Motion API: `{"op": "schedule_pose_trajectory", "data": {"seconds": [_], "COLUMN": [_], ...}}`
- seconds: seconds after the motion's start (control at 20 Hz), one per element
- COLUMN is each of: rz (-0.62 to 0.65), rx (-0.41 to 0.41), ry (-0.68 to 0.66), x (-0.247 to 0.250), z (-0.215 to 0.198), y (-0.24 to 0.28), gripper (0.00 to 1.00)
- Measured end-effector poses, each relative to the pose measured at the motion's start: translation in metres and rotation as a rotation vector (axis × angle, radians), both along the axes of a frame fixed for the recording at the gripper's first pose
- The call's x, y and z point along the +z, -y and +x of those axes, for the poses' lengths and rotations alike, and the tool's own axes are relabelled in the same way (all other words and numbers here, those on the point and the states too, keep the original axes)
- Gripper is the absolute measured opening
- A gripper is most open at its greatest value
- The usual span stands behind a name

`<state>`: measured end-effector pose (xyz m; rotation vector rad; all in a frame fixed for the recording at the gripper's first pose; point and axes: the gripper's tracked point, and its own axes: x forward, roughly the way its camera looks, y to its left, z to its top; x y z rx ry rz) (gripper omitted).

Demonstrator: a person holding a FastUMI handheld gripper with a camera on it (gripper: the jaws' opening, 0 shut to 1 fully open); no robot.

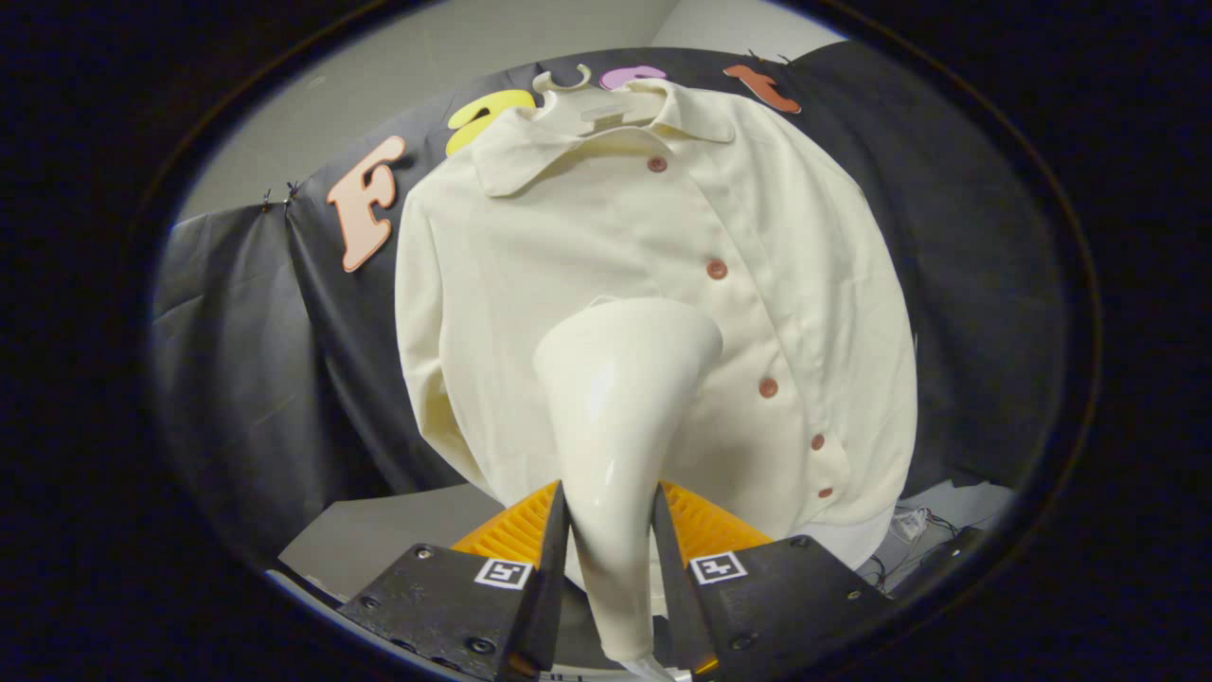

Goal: Iron the clothes twice with a garment steamer, once on the left side and once on the right side.

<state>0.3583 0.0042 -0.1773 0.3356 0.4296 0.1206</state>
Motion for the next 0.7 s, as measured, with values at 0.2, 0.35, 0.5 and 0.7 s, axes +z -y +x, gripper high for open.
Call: {"op": "schedule_pose_trajectory", "data": {"seconds": [0.2, 0.35, 0.5, 0.7], "rz": [0.032, 0.043, 0.035, 0.08], "rx": [0.015, 0.029, 0.048, 0.063], "ry": [-0.035, -0.079, -0.133, -0.175], "x": [-0.026, -0.055, -0.09, -0.128], "z": [-0.008, -0.015, -0.027, -0.037], "y": [0.002, 0.002, 0.004, 0.006], "gripper": [0.46, 0.46, 0.46, 0.46]}}
